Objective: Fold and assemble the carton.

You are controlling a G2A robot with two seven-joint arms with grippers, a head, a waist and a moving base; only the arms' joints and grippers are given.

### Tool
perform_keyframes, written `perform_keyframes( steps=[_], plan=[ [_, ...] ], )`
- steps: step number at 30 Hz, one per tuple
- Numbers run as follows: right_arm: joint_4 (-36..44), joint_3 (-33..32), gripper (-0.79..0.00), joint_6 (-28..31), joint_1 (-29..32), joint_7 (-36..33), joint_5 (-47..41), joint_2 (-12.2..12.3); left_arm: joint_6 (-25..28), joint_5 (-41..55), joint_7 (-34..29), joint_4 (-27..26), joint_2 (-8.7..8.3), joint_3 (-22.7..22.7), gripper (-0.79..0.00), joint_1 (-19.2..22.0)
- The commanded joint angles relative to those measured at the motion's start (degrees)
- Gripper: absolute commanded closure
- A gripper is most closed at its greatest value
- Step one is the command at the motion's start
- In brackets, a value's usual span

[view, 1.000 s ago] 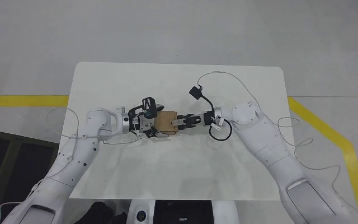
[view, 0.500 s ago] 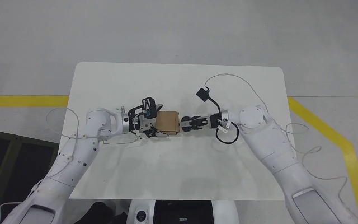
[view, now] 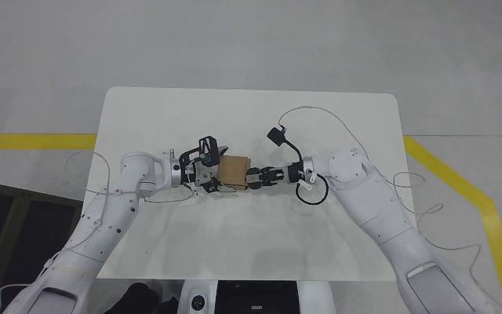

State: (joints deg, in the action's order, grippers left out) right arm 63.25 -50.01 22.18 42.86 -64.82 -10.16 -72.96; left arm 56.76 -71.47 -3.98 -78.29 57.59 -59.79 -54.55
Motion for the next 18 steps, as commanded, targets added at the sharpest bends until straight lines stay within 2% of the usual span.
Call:
perform_keyframes(
  steps=[1,9,18],
  plan=[
    [-0.5,-0.5,0.000,0.3,-0.5,0.5,0.9,0.1,0.0,0.0,0.0,0.0,-0.01,0.0,-0.785,0.0],
    [0.3,-2.3,0.000,-1.5,0.4,-0.3,3.3,1.2,0.2,0.1,0.0,-0.1,-0.01,0.0,-0.785,-0.1],
    [-0.1,0.9,0.000,-1.0,-0.5,0.1,1.4,-0.1,0.0,0.1,0.0,0.1,-0.02,-0.2,-0.785,0.0]
  ],
)
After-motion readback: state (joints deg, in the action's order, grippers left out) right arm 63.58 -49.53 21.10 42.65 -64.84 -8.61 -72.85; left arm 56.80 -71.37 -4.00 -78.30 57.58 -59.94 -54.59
